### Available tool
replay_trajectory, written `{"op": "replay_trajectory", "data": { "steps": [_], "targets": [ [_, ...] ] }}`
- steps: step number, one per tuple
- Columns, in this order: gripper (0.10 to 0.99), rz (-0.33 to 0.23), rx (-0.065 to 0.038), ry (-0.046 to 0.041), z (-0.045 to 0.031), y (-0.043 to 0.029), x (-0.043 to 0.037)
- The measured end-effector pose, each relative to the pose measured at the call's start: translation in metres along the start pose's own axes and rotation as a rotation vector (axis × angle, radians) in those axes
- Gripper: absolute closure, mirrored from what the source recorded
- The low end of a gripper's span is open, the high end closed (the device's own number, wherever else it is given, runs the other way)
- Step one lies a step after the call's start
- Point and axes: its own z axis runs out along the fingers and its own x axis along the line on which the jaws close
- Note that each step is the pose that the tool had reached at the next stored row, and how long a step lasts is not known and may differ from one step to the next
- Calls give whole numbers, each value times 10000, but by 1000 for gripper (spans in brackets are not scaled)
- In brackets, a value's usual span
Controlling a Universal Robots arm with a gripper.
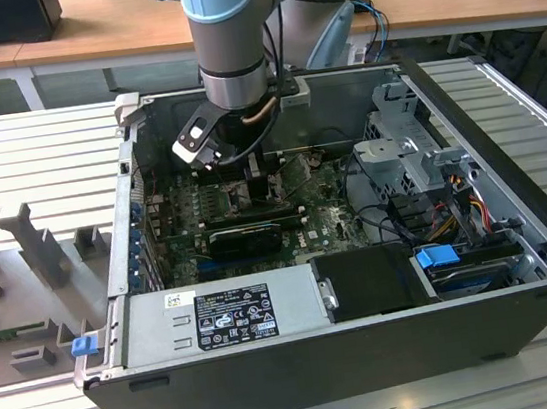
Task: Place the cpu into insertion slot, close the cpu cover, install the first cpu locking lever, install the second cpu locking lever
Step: 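Place the cpu into insertion slot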
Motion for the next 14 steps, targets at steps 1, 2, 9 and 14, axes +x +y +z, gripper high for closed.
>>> {"op": "replay_trajectory", "data": {
  "steps": [1, 2, 9, 14],
  "targets": [
    [557, 0, 2, -1, 6, -1, 0],
    [557, 0, 1, 0, 11, -1, 1],
    [557, -2, 3, -22, 31, -3, 4],
    [557, -3, 3, -37, 32, -3, 4]
  ]
}}
